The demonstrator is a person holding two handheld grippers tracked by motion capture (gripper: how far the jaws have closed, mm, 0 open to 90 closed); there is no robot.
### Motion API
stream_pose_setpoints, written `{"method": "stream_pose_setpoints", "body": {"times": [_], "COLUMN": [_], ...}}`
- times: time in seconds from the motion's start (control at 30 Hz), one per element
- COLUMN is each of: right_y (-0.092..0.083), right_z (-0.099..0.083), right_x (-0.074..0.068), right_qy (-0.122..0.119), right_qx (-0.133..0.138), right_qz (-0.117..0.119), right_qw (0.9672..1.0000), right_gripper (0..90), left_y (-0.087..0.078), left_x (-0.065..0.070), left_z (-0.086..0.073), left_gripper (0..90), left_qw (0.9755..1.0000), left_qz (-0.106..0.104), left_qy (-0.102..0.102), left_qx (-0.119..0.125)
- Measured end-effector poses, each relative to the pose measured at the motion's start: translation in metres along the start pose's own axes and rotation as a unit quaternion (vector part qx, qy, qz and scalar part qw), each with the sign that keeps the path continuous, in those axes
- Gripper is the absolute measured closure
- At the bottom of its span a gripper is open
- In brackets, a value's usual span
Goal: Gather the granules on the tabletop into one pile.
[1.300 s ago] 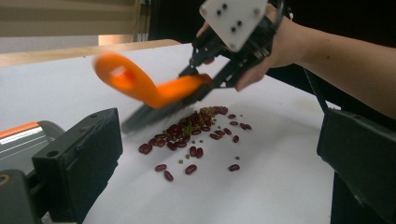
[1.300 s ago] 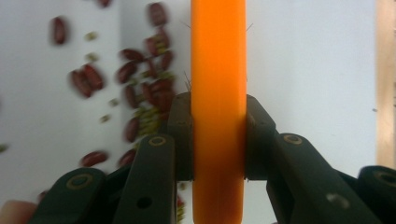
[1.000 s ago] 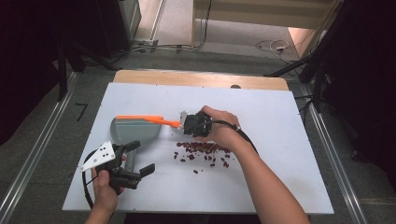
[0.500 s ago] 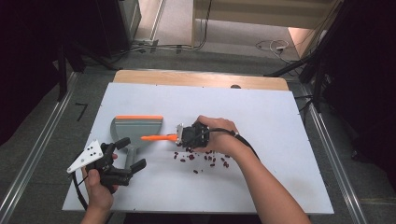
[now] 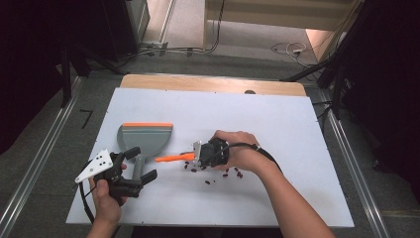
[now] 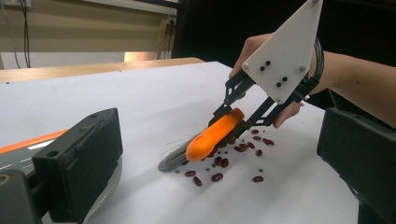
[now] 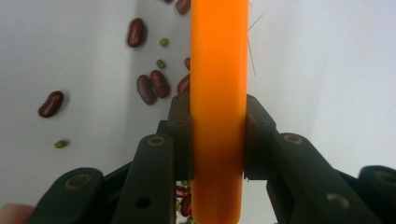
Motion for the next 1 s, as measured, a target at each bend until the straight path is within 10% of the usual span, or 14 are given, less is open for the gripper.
{"method": "stream_pose_setpoints", "body": {"times": [0.3,0.43,0.47,0.5,0.63,0.87,1.0], "right_y": [-0.017,-0.032,-0.037,-0.041,-0.045,-0.037,-0.029], "right_z": [-0.011,-0.016,-0.017,-0.015,-0.008,0.008,0.018], "right_x": [0.016,0.022,0.023,0.023,0.020,0.011,0.007], "right_qy": [0.086,0.170,0.203,0.252,0.285,0.349,0.390], "right_qx": [0.019,0.052,0.063,0.082,0.092,0.119,0.144], "right_qz": [-0.047,-0.021,-0.006,0.032,0.054,0.132,0.172], "right_qw": [0.9950,0.9838,0.9772,0.9636,0.9524,0.9201,0.8933], "right_gripper": [68.7,68.7,68.7,68.7,68.7,68.7,68.7], "left_y": [0.000,-0.001,-0.001,-0.001,-0.001,-0.001,-0.001], "left_x": [-0.003,-0.003,-0.003,-0.003,-0.003,-0.003,-0.003], "left_z": [0.000,0.001,0.001,0.001,0.001,0.001,0.001], "left_gripper": [1.3,1.3,1.3,1.3,1.3,1.3,1.3], "left_qw": [1.0000,0.9999,0.9999,0.9999,0.9999,0.9999,0.9999], "left_qz": [0.006,0.008,0.008,0.008,0.010,0.009,0.009], "left_qy": [-0.004,-0.005,-0.005,-0.005,-0.006,-0.006,-0.007], "left_qx": [0.003,0.005,0.005,0.005,0.007,0.007,0.006]}}
Point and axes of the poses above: each handheld gripper's, and its own axes: y roughly forward along the jaws, z roughly out of its top, x roughly to its right, the point moved 1 cm from there along y, roughly forward along the jaws, and after that the axes turned 14 degrees about -y, right-handed, at the moved point
